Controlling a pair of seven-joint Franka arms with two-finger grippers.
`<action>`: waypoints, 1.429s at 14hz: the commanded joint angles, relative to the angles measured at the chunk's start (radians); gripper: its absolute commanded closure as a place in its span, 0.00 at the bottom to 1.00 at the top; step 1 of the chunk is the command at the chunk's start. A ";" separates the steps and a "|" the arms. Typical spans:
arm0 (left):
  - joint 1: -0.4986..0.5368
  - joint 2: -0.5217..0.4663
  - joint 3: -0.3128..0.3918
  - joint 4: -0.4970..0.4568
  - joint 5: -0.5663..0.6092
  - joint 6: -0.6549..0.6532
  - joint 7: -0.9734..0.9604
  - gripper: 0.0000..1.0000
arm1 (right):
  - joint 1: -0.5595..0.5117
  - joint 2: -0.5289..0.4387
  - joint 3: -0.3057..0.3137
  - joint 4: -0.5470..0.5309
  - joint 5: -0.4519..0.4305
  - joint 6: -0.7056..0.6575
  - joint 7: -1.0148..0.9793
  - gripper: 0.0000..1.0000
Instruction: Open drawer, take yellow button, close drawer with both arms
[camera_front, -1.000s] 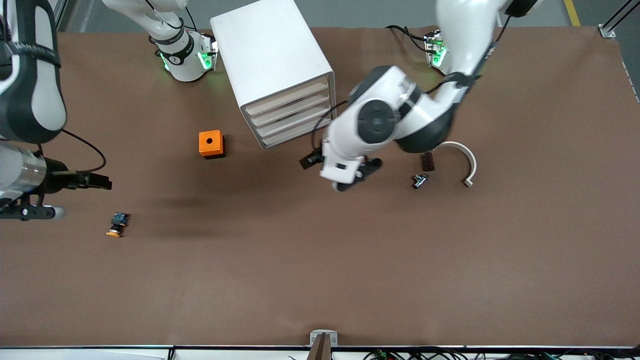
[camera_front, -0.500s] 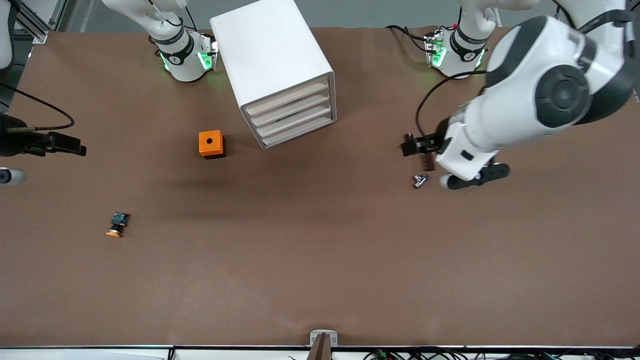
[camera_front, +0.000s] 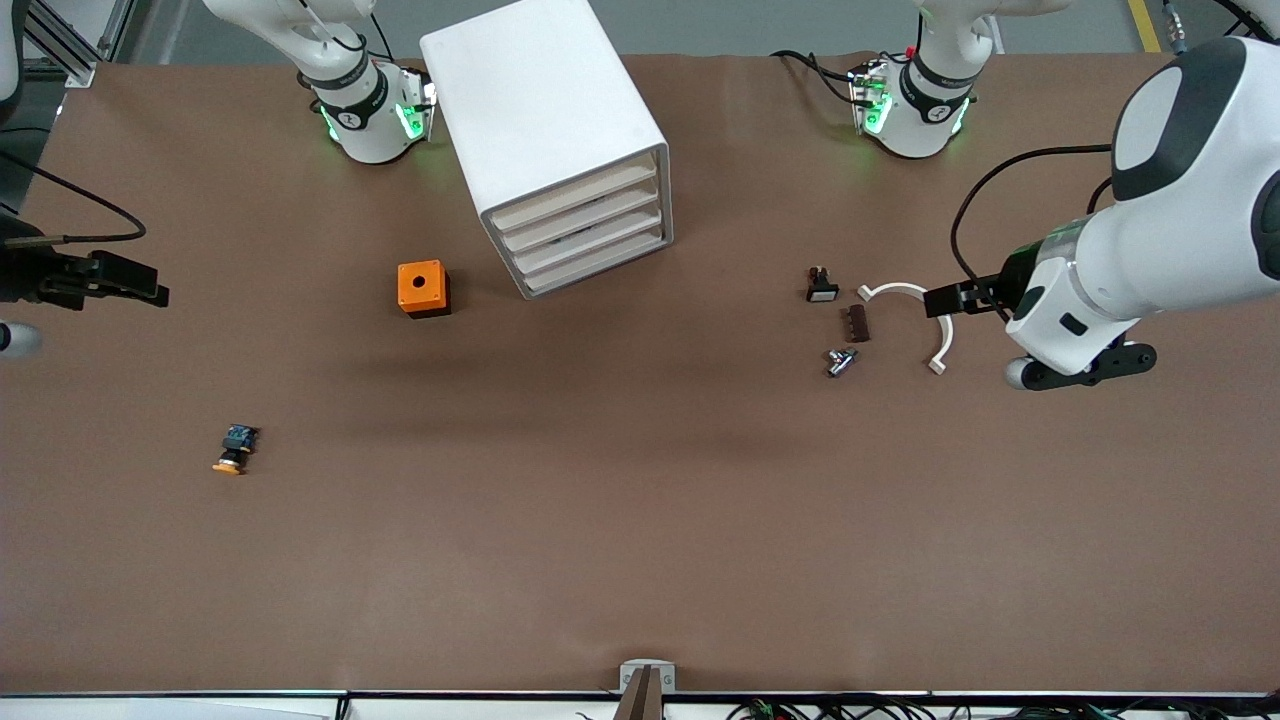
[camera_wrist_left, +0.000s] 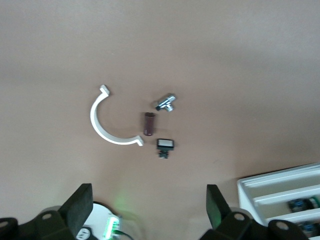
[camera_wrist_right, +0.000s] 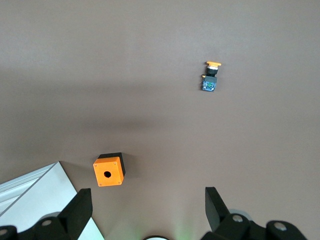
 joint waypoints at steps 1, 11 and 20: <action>-0.003 -0.145 0.051 -0.160 0.053 0.013 0.179 0.00 | -0.004 0.010 -0.008 0.048 0.002 -0.006 0.006 0.00; 0.035 -0.479 0.225 -0.508 0.045 0.314 0.457 0.00 | 0.017 -0.048 -0.002 0.043 -0.005 -0.038 0.015 0.00; 0.038 -0.446 0.182 -0.380 0.050 0.270 0.407 0.00 | 0.005 -0.311 -0.008 -0.242 0.005 -0.014 0.017 0.00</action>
